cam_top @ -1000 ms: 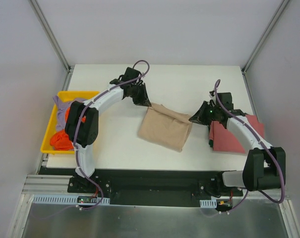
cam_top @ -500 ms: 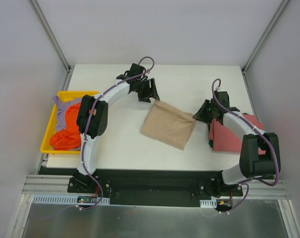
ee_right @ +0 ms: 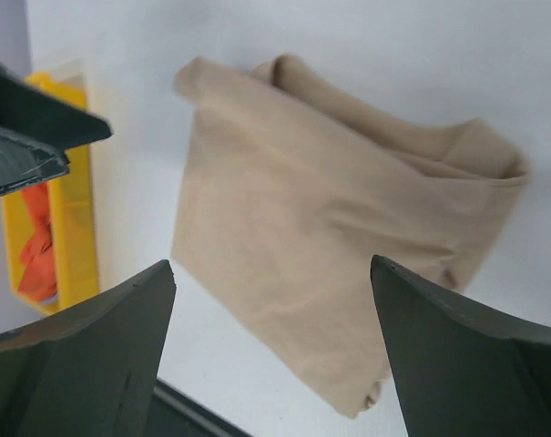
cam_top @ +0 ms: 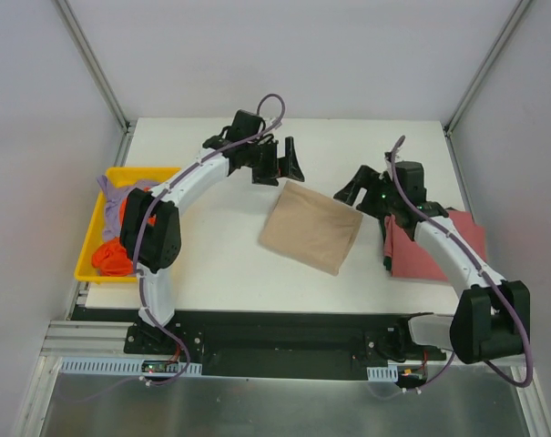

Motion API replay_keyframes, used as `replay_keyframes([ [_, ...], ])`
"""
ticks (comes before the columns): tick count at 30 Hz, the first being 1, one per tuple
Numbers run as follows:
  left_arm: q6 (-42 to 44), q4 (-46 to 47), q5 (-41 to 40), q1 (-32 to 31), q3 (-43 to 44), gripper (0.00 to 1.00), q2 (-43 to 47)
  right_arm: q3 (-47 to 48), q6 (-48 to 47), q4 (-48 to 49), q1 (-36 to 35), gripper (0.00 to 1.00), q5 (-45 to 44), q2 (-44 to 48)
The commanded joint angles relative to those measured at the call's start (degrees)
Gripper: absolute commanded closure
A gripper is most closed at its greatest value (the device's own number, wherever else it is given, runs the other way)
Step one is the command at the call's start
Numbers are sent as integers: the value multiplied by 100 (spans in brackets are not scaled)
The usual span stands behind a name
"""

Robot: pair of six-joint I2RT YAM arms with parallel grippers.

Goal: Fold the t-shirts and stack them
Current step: Fold the long partially folded tshirt into a neat square

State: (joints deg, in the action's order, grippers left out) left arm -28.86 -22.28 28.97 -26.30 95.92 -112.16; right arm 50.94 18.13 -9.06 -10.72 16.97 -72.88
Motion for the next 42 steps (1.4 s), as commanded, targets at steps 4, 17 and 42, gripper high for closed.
replay_keyframes([
  [4,83,110,645,-226,365,1,-314,-32,147,704,-334,4,1282,-656],
  [17,171,110,794,-147,2316,1,-2476,891,-231,555,17,4,843,-2467],
  [42,12,5,-849,-15,-1243,1,79,1058,-1769,-1080,-360,4,228,-1477],
])
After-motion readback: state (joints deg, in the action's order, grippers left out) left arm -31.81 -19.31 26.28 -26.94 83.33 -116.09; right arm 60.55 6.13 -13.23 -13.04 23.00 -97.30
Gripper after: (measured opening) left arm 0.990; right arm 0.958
